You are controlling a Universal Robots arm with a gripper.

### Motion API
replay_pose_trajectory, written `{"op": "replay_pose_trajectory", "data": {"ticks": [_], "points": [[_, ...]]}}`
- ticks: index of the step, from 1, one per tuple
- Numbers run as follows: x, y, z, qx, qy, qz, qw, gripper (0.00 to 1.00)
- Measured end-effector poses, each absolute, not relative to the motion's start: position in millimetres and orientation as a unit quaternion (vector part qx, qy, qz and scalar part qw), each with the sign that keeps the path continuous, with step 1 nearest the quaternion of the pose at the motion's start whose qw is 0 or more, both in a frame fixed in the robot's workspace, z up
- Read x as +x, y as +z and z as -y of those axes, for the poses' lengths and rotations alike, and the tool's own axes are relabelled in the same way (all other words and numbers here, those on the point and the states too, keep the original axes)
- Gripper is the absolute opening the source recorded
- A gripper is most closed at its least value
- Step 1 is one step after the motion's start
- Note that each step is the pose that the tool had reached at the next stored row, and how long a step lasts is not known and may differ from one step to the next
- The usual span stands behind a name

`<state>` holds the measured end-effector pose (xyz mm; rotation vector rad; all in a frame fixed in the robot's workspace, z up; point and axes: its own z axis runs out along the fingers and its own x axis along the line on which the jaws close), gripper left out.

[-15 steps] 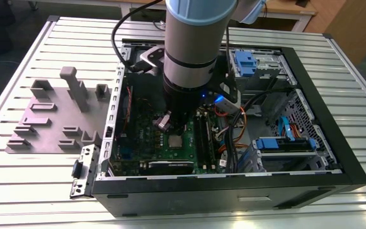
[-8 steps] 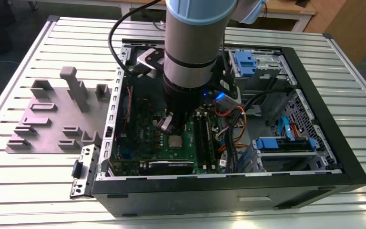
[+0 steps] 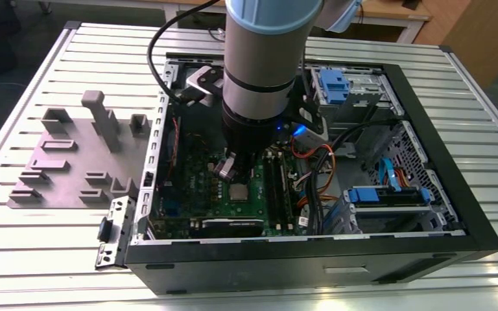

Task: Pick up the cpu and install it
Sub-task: 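Close the cpu cover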

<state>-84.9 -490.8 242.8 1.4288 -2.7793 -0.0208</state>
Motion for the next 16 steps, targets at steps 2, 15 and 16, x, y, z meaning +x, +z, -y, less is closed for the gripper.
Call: {"op": "replay_pose_trajectory", "data": {"ticks": [2, 15, 16], "points": [[-84.9, 242.8, 490.8, 0.458, -0.007, 0.889, 0.008, 0.11], [-84.9, 242.8, 490.8, 0.464, -0.007, 0.886, 0.008, 0.11], [-84.9, 242.8, 490.8, 0.465, -0.007, 0.885, 0.008, 0.11]]}}
